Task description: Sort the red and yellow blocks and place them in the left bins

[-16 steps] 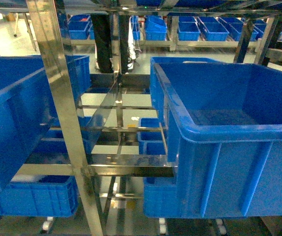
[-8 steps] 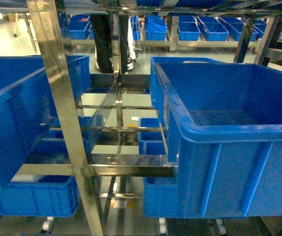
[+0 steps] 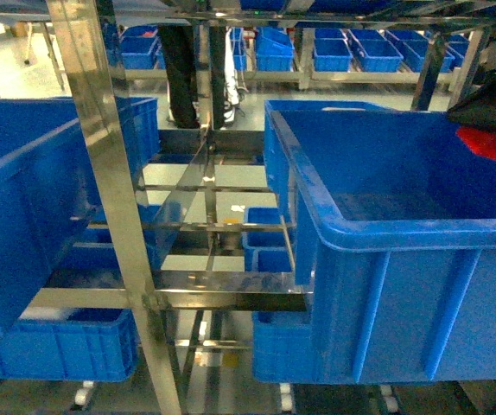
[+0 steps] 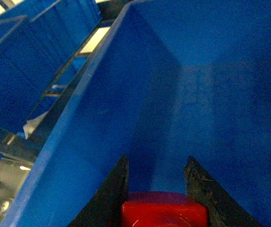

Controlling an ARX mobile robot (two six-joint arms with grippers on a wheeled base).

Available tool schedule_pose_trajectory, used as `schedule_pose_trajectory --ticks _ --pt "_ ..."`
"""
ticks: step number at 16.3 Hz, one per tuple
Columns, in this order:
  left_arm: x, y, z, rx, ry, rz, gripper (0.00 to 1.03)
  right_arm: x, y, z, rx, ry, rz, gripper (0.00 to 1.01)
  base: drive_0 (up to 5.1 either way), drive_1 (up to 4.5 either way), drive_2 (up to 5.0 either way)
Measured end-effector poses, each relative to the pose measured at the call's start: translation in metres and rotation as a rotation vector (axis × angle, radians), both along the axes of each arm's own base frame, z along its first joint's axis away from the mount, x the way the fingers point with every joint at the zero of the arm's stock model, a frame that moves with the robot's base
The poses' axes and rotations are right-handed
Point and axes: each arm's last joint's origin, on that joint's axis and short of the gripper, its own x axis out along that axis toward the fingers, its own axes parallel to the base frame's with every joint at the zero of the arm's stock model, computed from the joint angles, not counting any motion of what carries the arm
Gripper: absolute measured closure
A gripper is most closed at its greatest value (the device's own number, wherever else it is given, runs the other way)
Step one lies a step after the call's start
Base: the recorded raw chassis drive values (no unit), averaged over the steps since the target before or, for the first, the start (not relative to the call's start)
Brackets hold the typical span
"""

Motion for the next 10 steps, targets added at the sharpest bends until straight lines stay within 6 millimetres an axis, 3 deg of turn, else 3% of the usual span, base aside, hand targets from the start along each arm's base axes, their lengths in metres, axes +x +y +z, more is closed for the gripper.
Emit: schedule_pose_trajectory --ticks 3,6,8,10 --pt "0.0 0.0 0.0 0.0 0.0 0.0 0.74 0.008 0.002 -0.005 -0.012 0.018 0.012 0.72 0.0 0.0 0.0" --pt "0.0 0.0 0.0 0.0 0.0 0.0 0.74 0.04 0.009 -0.03 -0.087 0.095 0.04 0.72 0.0 0.0 0.0" --pt "0.0 0.0 0.0 0.0 0.0 0.0 0.74 0.076 0.009 -0.05 -0.194 0.118 0.014 0.72 0.0 0.0 0.0" --pt "0.0 0.0 0.0 0.0 0.0 0.0 0.74 0.063 0.01 -0.048 -0.137 0.076 0.027 0.34 0.0 0.0 0.0"
